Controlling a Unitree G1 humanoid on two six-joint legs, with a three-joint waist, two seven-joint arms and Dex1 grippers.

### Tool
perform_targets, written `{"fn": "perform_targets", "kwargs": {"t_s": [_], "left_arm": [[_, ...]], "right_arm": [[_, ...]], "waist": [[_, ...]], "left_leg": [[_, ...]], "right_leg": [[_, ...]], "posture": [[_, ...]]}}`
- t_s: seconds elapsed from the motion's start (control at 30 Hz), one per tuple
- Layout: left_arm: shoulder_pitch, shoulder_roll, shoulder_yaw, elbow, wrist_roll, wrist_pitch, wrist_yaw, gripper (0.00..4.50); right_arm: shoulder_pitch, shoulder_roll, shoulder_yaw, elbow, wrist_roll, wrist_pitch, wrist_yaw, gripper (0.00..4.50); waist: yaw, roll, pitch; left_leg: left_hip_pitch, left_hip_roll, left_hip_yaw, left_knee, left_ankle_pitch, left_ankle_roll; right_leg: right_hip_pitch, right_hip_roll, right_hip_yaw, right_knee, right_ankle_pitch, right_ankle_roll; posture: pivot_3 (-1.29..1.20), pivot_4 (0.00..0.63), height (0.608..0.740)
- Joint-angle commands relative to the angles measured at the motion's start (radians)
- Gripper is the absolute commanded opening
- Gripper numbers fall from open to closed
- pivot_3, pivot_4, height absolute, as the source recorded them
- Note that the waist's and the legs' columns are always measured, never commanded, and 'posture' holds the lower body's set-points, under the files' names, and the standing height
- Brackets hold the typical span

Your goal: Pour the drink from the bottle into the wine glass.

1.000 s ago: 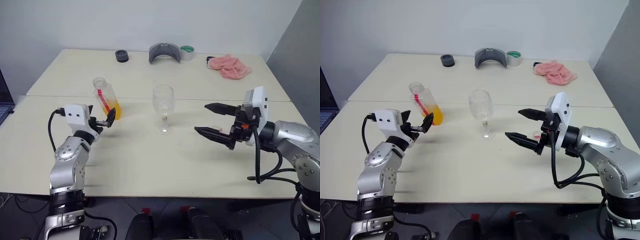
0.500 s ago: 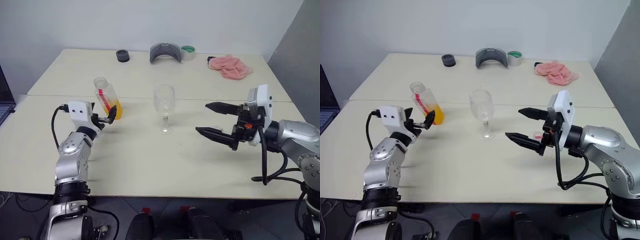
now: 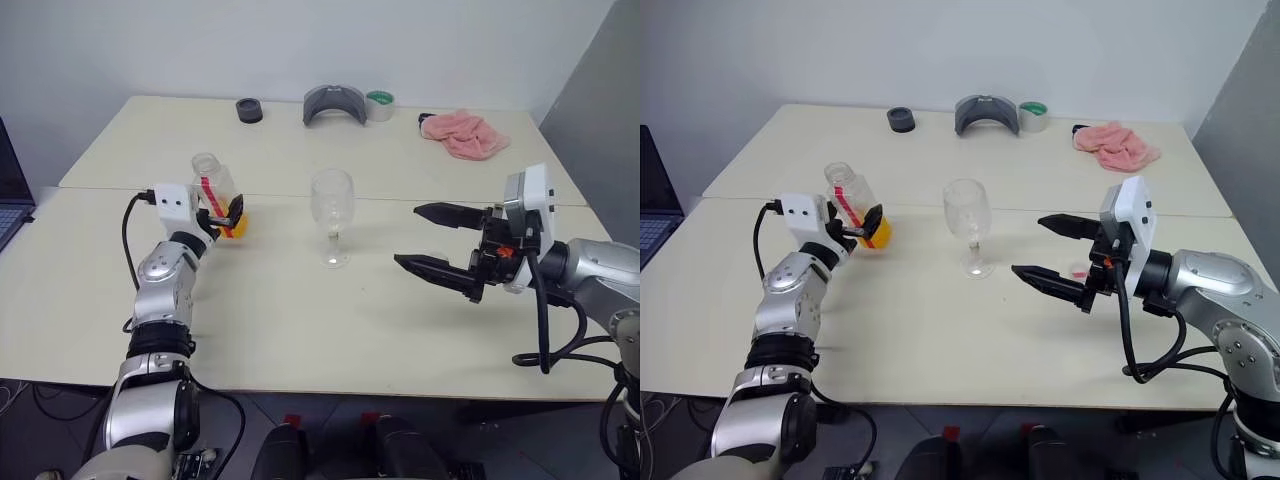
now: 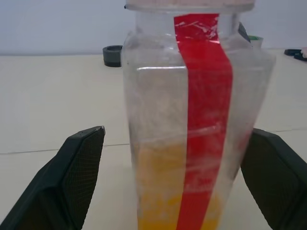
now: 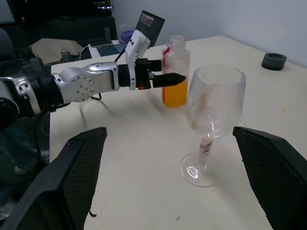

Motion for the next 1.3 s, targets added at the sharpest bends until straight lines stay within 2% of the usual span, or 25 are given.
{"fn": "perform_targets", "kwargs": {"t_s": [0.03, 0.2, 0.3, 0.5, 0.57, 0.9, 1.07, 1.3], "left_arm": [[-0.076, 0.007, -0.006, 0.116, 0.025, -0.088, -0.013, 4.5], [-0.155, 0.005, -0.011, 0.255, 0.039, -0.155, -0.037, 4.5], [-0.175, 0.005, -0.005, 0.295, 0.037, -0.18, -0.055, 3.94], [-0.19, 0.008, -0.002, 0.328, 0.038, -0.2, -0.06, 2.05], [-0.191, 0.008, -0.001, 0.331, 0.037, -0.203, -0.058, 1.66], [-0.263, 0.014, -0.053, 0.323, 0.091, -0.196, -0.059, 1.63], [-0.377, 0.017, -0.119, 0.332, 0.149, -0.196, -0.126, 1.63], [-0.443, 0.013, -0.219, 0.345, 0.237, -0.253, -0.208, 1.63]], "right_arm": [[-0.02, -0.014, -0.033, -0.037, 0.033, 0.001, -0.021, 4.49], [-0.028, -0.021, -0.037, -0.052, 0.06, 0.017, -0.058, 4.49], [-0.035, -0.025, -0.042, -0.059, 0.078, 0.027, -0.082, 4.5], [-0.037, -0.031, -0.042, -0.061, 0.1, 0.034, -0.113, 4.5], [-0.036, -0.03, -0.039, -0.061, 0.104, 0.033, -0.12, 4.5], [-0.092, 0.02, 0.003, -0.021, 0.061, -0.008, -0.167, 4.5], [-0.11, 0.094, 0.04, 0.002, -0.021, -0.064, -0.206, 4.5], [-0.107, 0.158, 0.076, 0.026, -0.111, -0.124, -0.219, 4.5]], "waist": [[0.0, 0.0, 0.0], [0.0, 0.0, 0.0], [0.0, 0.0, 0.0], [0.0, 0.0, 0.0], [0.0, 0.0, 0.0], [0.001, 0.0, 0.0], [0.002, -0.001, 0.001], [0.0, -0.001, 0.001]], "left_leg": [[0.0, 0.0, 0.0, 0.0, 0.0, 0.0], [-0.006, 0.001, -0.001, 0.005, 0.0, 0.0], [-0.007, 0.0, -0.001, 0.006, 0.0, 0.0], [-0.007, 0.0, -0.001, 0.006, 0.0, 0.0], [-0.007, 0.001, -0.001, 0.006, 0.0, 0.0], [-0.008, 0.0, -0.002, 0.007, 0.0, 0.0], [-0.011, 0.0, -0.004, 0.008, 0.0, 0.0], [-0.012, 0.0, -0.005, 0.008, 0.0, 0.0]], "right_leg": [[0.0, 0.0, 0.0, 0.0, 0.0, 0.0], [-0.002, 0.001, -0.004, 0.0, 0.0, 0.0], [-0.002, 0.001, -0.004, 0.001, 0.0, 0.0], [-0.002, 0.001, -0.005, 0.001, 0.0, 0.0], [-0.002, 0.0, -0.005, 0.001, 0.0, 0.0], [-0.002, 0.0, -0.006, 0.001, 0.0, 0.0], [-0.002, 0.0, -0.01, 0.001, 0.0, 0.0], [-0.003, -0.001, -0.014, 0.001, 0.0, 0.0]], "posture": [[0.0, 0.15, 0.74], [0.0, 0.15, 0.74], [0.0, 0.15, 0.74], [0.0, 0.15, 0.74], [0.0, 0.15, 0.74], [0.0, 0.15, 0.74], [0.0, 0.15, 0.74], [0.0, 0.15, 0.74]]}}
